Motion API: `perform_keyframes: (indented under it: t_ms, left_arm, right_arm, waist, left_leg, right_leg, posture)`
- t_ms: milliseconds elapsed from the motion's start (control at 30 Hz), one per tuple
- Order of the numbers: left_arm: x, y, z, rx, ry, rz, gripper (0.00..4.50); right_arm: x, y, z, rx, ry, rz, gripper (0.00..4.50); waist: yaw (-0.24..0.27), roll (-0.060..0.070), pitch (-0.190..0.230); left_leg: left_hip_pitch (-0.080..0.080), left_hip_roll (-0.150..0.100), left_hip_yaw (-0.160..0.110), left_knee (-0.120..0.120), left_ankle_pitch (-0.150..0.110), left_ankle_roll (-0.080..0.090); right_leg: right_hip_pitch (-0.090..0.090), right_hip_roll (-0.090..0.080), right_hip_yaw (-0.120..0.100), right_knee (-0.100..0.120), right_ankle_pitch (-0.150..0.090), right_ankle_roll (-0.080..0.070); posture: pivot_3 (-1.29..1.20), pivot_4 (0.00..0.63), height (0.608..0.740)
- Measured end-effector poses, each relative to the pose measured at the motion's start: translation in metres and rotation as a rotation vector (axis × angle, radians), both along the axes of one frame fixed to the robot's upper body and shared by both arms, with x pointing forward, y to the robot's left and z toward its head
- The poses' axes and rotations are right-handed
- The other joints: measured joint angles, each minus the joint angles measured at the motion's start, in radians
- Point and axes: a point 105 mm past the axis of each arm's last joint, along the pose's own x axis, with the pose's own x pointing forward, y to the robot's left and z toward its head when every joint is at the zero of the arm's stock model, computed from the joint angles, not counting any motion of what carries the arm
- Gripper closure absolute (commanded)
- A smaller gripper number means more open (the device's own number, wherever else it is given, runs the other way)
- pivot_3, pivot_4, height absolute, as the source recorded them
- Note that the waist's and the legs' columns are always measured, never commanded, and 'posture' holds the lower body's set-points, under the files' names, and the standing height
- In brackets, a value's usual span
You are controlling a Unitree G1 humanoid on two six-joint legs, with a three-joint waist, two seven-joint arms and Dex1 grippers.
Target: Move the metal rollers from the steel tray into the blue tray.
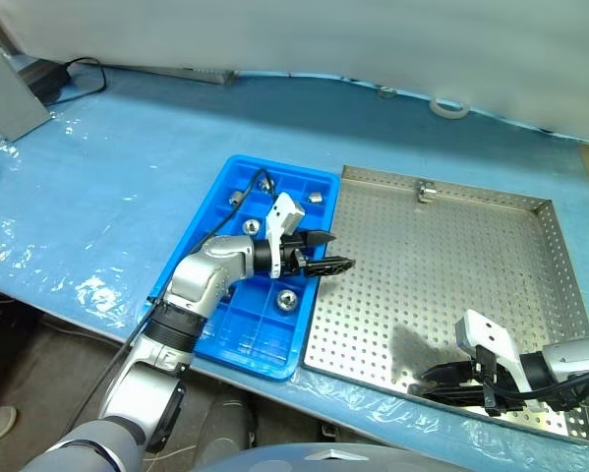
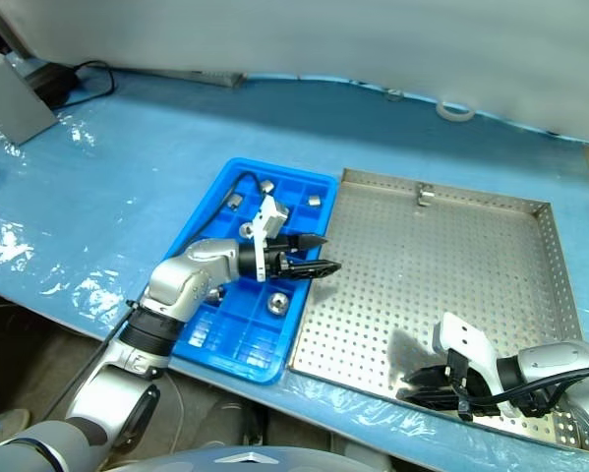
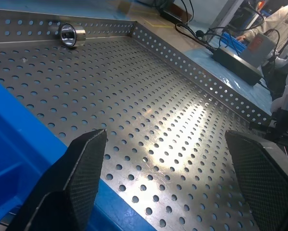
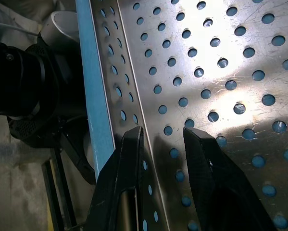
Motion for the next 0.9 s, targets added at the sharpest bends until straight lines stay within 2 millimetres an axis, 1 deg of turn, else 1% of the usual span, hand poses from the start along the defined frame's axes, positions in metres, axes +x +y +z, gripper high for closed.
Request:
perform_keyframes:
  t_ms: [167,267,367,600,700,733,767,800,833,867,900]
  left_arm:
    - [0.0,0.0,0.0,0.0,0.0,0.001,0.33]
    - [0.0,0.0,0.0,0.0,0.001,0.003,0.33]
    - [0.001,0.0,-0.001,-0.002,-0.002,0.006,0.33]
    - [0.003,-0.001,-0.003,-0.008,0.003,0.011,0.33]
    - [0.004,-0.001,-0.003,-0.005,0.002,0.012,0.33]
    - [0.004,-0.001,-0.003,-0.004,0.001,0.015,0.33]
    - [0.006,0.0,-0.003,-0.002,-0.001,0.021,0.33]
    - [0.006,0.0,-0.003,-0.003,-0.002,0.021,0.33]
    - [0.007,0.001,-0.003,-0.005,-0.005,0.026,0.33]
    - [0.009,0.002,-0.002,-0.007,-0.008,0.033,0.33]
    - [0.01,0.0,-0.001,-0.009,-0.009,0.03,0.33]
  right_arm:
    - [-0.003,-0.001,0.001,-0.013,0.005,0.007,3.17]
    - [-0.007,-0.004,0.004,-0.035,0.006,0.013,3.17]
    - [-0.01,-0.006,0.007,-0.053,-0.001,0.019,3.17]
    - [-0.014,-0.009,0.009,-0.06,-0.015,0.022,3.17]
    - [-0.012,-0.009,0.009,-0.066,-0.039,0.035,3.17]
    - [-0.008,-0.008,0.007,-0.061,-0.051,0.036,3.17]
    - [0.001,-0.005,0.002,-0.034,-0.07,0.023,3.17]
    - [0.009,-0.001,-0.004,-0.003,-0.079,-0.001,3.17]
    - [0.023,0.002,-0.009,0.035,-0.094,-0.031,3.17]
    - [0.045,0.005,-0.006,0.068,-0.153,-0.067,3.17]
    - [0.074,0.003,0.002,0.079,-0.234,-0.118,3.17]
  waist:
    - [0.008,0.0,0.0]
    - [0.019,0.002,-0.001]
    - [0.022,0.002,-0.001]
    - [0.034,0.002,-0.001]
    - [0.035,0.001,-0.001]
    - [0.029,-0.001,-0.002]
    - [0.016,-0.005,-0.003]
    - [0.007,-0.006,-0.004]
    - [-0.009,-0.006,-0.004]
    - [-0.027,-0.006,-0.004]
    - [-0.048,-0.003,-0.004]
  left_leg:
    - [-0.001,0.0,0.0,0.0,0.0,0.0]
    - [-0.002,0.0,0.0,0.001,0.002,-0.003]
    - [-0.006,0.0,-0.001,0.004,0.002,-0.004]
    - [-0.008,0.001,-0.001,0.005,0.002,-0.003]
    - [-0.008,0.001,-0.001,0.005,0.002,-0.003]
    - [-0.007,0.001,-0.001,0.006,0.002,-0.003]
    - [-0.006,0.001,-0.001,0.006,0.002,-0.003]
    - [-0.006,0.001,-0.001,0.009,0.002,-0.003]
    - [-0.005,0.001,0.0,0.01,0.002,-0.003]
    - [-0.005,0.001,0.002,0.012,0.002,-0.004]
    - [-0.008,0.0,0.005,0.015,0.002,-0.004]
  right_leg:
    - [0.0,0.0,0.0,0.0,0.0,0.0]
    - [-0.003,0.0,0.0,0.0,-0.001,0.001]
    - [-0.006,0.0,0.0,0.002,-0.001,0.001]
    - [-0.006,0.0,0.0,0.002,-0.001,0.002]
    - [-0.005,0.0,0.0,0.002,-0.001,0.002]
    - [-0.004,0.0,0.0,0.002,-0.001,0.002]
    - [-0.003,0.0,0.0,0.003,-0.001,0.002]
    - [-0.002,0.0,0.0,0.003,0.0,0.003]
    - [0.0,-0.001,0.0,0.001,0.0,0.002]
    - [0.001,-0.002,0.001,0.0,0.0,0.001]
    - [0.002,-0.004,0.002,0.0,0.003,0.001]
  posture:
    - [-0.43,0.15,0.74]
    - [-0.43,0.15,0.74]
    - [-0.43,0.15,0.74]
    - [-0.43,0.15,0.74]
    - [-0.44,0.15,0.74]
    - [-0.44,0.15,0.74]
    - [-0.44,0.15,0.74]
    - [-0.44,0.15,0.74]
    - [-0.44,0.15,0.74]
    - [-0.44,0.15,0.74]
    - [-0.44,0.15,0.74]
